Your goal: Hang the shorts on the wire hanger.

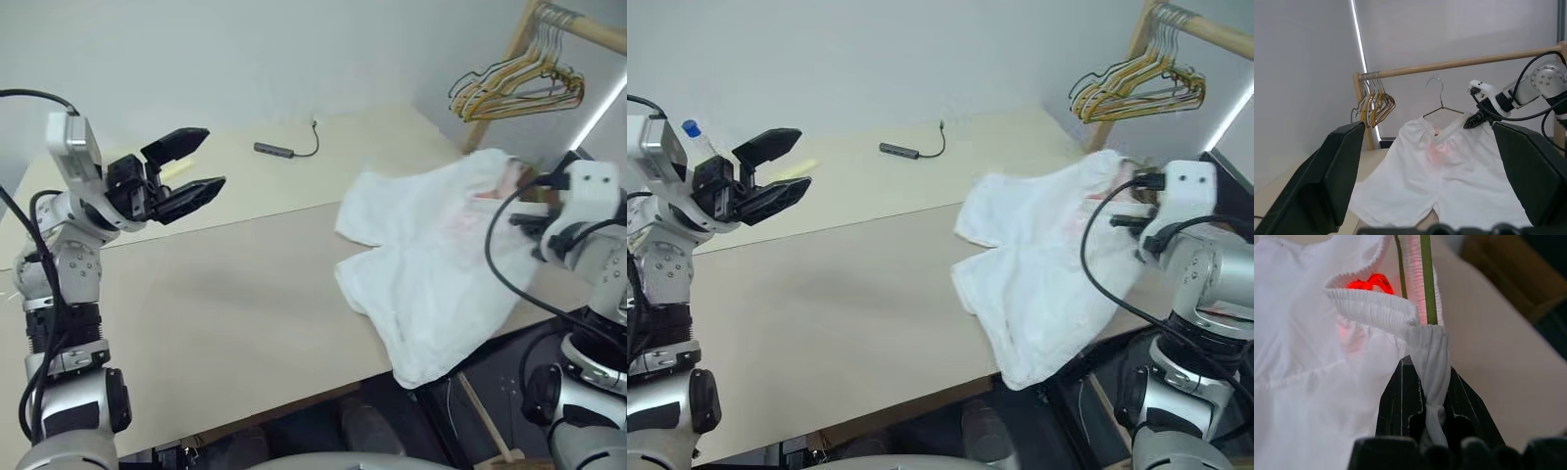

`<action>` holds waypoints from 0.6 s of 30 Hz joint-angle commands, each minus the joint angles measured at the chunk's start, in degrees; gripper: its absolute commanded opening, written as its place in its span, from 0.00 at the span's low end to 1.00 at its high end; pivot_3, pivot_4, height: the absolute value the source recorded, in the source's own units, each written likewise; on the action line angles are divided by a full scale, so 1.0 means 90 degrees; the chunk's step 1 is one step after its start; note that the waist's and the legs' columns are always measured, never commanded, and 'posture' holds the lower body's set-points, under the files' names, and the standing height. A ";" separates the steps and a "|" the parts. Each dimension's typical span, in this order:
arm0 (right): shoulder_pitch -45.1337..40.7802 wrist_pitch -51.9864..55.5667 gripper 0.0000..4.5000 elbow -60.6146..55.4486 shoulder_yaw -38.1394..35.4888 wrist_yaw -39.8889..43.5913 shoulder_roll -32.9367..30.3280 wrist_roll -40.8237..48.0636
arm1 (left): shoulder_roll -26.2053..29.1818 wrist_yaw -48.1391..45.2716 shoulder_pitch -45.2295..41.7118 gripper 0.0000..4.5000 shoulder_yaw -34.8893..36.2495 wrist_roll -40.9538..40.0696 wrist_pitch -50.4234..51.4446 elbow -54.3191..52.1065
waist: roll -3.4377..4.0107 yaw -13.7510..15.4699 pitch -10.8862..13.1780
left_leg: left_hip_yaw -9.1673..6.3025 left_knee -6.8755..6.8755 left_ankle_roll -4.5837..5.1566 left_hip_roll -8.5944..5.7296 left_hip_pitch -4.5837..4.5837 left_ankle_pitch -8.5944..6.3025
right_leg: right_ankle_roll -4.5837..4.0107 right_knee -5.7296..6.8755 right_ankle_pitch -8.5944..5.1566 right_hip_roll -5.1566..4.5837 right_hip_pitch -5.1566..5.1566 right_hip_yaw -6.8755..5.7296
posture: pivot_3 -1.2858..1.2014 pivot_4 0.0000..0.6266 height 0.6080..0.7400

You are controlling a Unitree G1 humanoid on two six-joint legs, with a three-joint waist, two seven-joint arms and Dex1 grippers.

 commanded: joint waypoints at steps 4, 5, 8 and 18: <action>-0.0601 -0.0697 0.02 -0.0421 -0.0039 -0.1414 -0.0009 -0.1252 | -0.0200 -0.0102 -0.0564 1.00 -0.0264 0.0187 -0.0313 0.0320 | 0.0027 -0.0291 -0.0017 | 0.0012 0.0000 0.0000 -0.0004 0.0001 0.0000 | 0.0001 -0.0016 -0.0001 0.0000 0.0010 0.0002 | 0.37 0.00 1.00; -0.0685 -0.0797 0.02 -0.0394 -0.0027 -0.1524 0.0012 -0.1350 | -0.0215 -0.0116 -0.0609 1.00 -0.0286 0.0198 -0.0329 0.0360 | 0.0036 -0.0390 -0.0022 | 0.0012 -0.0001 0.0000 -0.0004 0.0002 0.0000 | 0.0001 -0.0018 -0.0001 0.0000 0.0009 0.0008 | 0.37 0.00 1.00; -0.1158 -0.1142 0.02 -0.0007 -0.0223 -0.1854 0.0129 -0.1561 | -0.0272 -0.0178 -0.0664 1.00 -0.0353 0.0225 -0.0346 0.0393 | 0.0046 -0.0645 -0.0028 | 0.0008 -0.0008 0.0001 -0.0004 0.0005 0.0000 | 0.0002 -0.0020 -0.0001 0.0000 0.0012 0.0014 | 0.36 0.00 1.00; -0.2111 -0.2183 0.02 0.2305 -0.0853 -0.1866 -0.0402 -0.1401 | -0.0311 -0.0106 -0.0356 1.00 -0.0564 0.0493 -0.0542 0.0119 | 0.0051 -0.1002 -0.0028 | 0.0013 -0.0034 0.0005 -0.0008 0.0098 -0.0001 | 0.0022 -0.0049 -0.0013 0.0003 0.0109 0.0056 | 0.37 0.00 1.00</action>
